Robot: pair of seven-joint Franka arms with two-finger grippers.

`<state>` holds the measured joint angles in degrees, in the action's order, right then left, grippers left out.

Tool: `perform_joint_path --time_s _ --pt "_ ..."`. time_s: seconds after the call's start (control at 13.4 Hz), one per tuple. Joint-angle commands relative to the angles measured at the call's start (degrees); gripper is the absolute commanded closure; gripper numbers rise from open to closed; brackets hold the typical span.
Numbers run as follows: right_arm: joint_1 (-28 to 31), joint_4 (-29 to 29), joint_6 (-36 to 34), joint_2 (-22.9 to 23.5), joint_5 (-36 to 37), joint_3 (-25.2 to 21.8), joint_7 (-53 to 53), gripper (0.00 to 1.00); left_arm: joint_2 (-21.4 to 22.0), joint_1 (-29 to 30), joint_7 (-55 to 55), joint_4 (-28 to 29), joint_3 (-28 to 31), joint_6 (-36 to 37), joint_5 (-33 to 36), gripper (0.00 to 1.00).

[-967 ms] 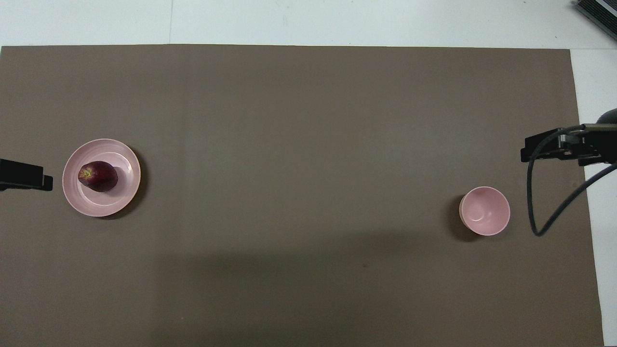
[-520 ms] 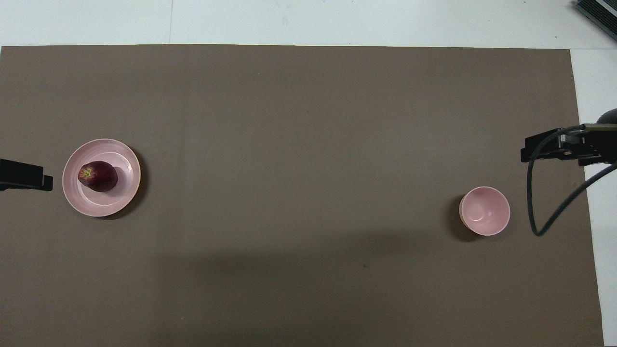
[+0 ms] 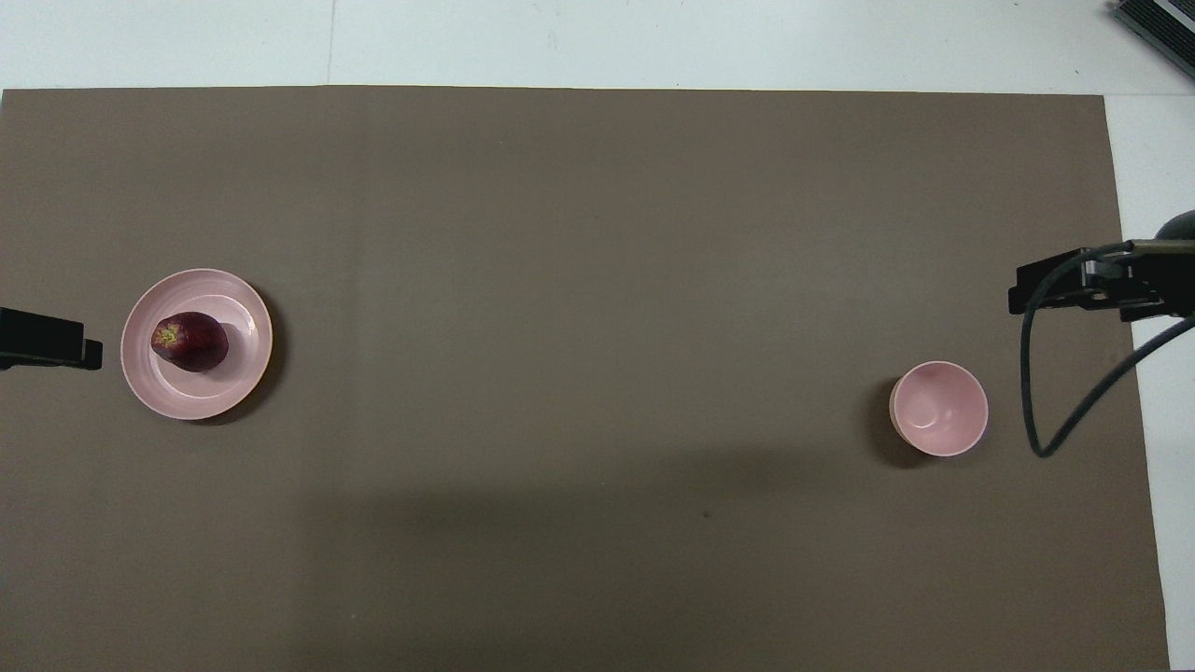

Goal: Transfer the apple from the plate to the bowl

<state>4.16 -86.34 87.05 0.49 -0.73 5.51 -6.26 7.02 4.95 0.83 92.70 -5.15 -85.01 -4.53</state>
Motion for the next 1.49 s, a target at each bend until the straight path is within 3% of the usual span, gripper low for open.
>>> perform_joint_path --time_s 0.0,1.12,1.41 --pt "0.77 -0.85 0.13 -0.75 -0.41 0.38 -0.07 0.0 -0.08 0.15 0.32 -0.42 0.05 0.19 -0.22 0.0" --pt "0.77 -0.68 -0.13 -0.22 -0.85 0.38 -0.25 0.0 0.01 -0.63 0.75 -0.42 -0.04 0.19 -0.3 0.0" --pt "0.77 -0.76 -0.66 -0.31 -0.85 0.38 -0.33 0.0 0.89 1.55 -0.39 2.57 0.14 -2.43 -0.13 0.0"
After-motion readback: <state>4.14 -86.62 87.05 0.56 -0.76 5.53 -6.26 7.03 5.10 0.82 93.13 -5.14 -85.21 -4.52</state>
